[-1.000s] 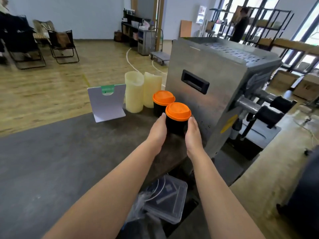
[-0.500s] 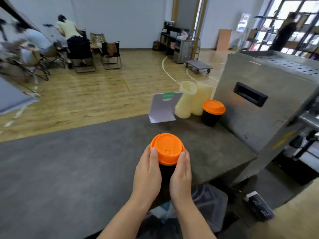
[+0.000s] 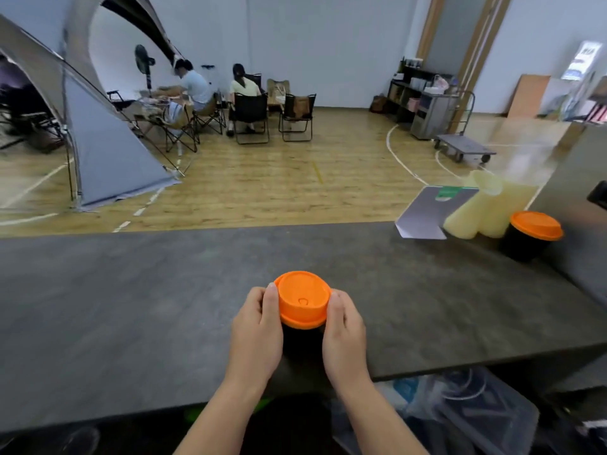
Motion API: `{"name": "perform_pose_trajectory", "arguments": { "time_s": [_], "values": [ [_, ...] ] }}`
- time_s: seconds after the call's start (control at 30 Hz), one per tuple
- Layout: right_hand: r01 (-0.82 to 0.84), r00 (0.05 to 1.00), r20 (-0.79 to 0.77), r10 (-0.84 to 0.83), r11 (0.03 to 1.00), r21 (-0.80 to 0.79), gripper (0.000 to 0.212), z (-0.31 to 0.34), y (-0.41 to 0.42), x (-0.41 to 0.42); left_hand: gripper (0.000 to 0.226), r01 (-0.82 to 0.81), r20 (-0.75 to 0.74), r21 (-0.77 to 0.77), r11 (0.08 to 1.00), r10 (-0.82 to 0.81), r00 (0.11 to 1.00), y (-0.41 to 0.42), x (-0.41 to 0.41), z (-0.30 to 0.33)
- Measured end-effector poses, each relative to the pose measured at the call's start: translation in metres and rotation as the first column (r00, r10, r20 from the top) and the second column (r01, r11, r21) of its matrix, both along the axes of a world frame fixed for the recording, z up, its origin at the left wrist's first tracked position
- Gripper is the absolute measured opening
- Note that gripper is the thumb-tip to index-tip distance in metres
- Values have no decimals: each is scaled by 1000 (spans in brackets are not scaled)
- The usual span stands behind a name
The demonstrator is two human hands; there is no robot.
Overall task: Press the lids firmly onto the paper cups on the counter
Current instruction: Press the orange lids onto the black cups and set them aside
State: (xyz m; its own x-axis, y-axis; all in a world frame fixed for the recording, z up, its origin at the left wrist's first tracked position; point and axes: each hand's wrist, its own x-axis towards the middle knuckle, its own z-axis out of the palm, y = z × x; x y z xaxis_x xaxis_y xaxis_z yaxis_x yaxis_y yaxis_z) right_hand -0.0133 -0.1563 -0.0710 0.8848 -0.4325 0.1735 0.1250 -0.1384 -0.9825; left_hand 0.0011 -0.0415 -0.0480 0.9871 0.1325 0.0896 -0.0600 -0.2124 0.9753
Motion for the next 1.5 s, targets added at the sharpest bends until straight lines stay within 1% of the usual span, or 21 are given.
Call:
{"name": "perform_pose_trajectory", "arguments": {
  "time_s": [0.03,0.1,0.17,0.23,0.37,0.5,0.57,0.8,0.87,0.9,0.97,1.03,1.07,1.13,1.17,1.23,1.3,1.37,1.43,1.47,1.5],
  "values": [
    [-6,1000,-5,6,1000,-17,34,0,2,-1,43,12,-9,4,1000,-12,1000,6,-1,-2],
    [-17,1000,-19,16,999,-46,26,3,6,-3,34,22,-36,-11,1000,-23,999,13,-3,-4],
    [-15,1000,-14,14,998,-65,22,5,8,-5,28,16,-31,-10,1000,-17,999,15,-6,-4],
    [-3,1000,18,5,997,-79,26,7,9,-6,31,24,27,11,1000,-25,999,14,-9,-1],
    [-32,998,52,39,991,-129,40,11,15,-6,53,75,151,51,996,-82,985,8,-10,0],
    [-62,997,29,67,987,-147,49,10,20,-7,49,75,183,40,996,-81,980,1,-7,-15],
    [-40,997,55,49,988,-147,46,6,22,-6,51,55,201,34,998,-61,978,-1,-7,-20],
    [-40,992,116,59,986,-161,56,-2,22,-3,45,53,237,27,998,-58,970,-3,-4,-24],
    [-52,993,96,70,983,-176,50,-1,22,-5,47,79,232,31,996,-84,969,0,-3,-24],
    [-66,994,78,81,981,-180,44,1,22,-6,46,100,230,41,994,-107,967,3,-1,-23],
    [-95,993,50,104,981,-172,31,3,20,-8,40,147,227,79,986,-161,960,13,7,-20],
    [-82,995,45,90,986,-148,21,7,16,-11,33,182,210,111,977,-202,957,25,20,-11],
    [-57,996,53,65,989,-139,15,9,14,-12,28,183,209,129,975,-207,956,31,26,-6],
    [-8,997,72,20,987,-163,6,12,9,-14,16,123,244,169,978,-162,956,39,33,1],
    [0,997,76,15,982,-188,6,13,7,-15,14,82,267,169,982,-125,955,40,34,2],
    [-30,998,50,42,974,-223,15,13,4,-14,19,31,272,139,990,-68,960,40,33,1],
    [-113,993,-2,116,965,-238,31,14,3,-14,32,12,242,90,996,-34,970,37,26,-2],
    [-203,979,-30,202,949,-241,53,14,5,-14,46,35,176,-24,999,-30,984,33,17,-1],
    [-247,969,-44,244,943,-221,69,15,8,-12,52,67,120,-63,996,-59,991,24,6,2],
    [-252,968,-43,249,949,-188,69,16,9,-11,51,81,110,-55,995,-74,991,19,0,2],
    [-248,969,-36,246,958,-142,63,17,10,-10,49,93,111,-41,995,-88,990,14,-4,3]
  ]
}}
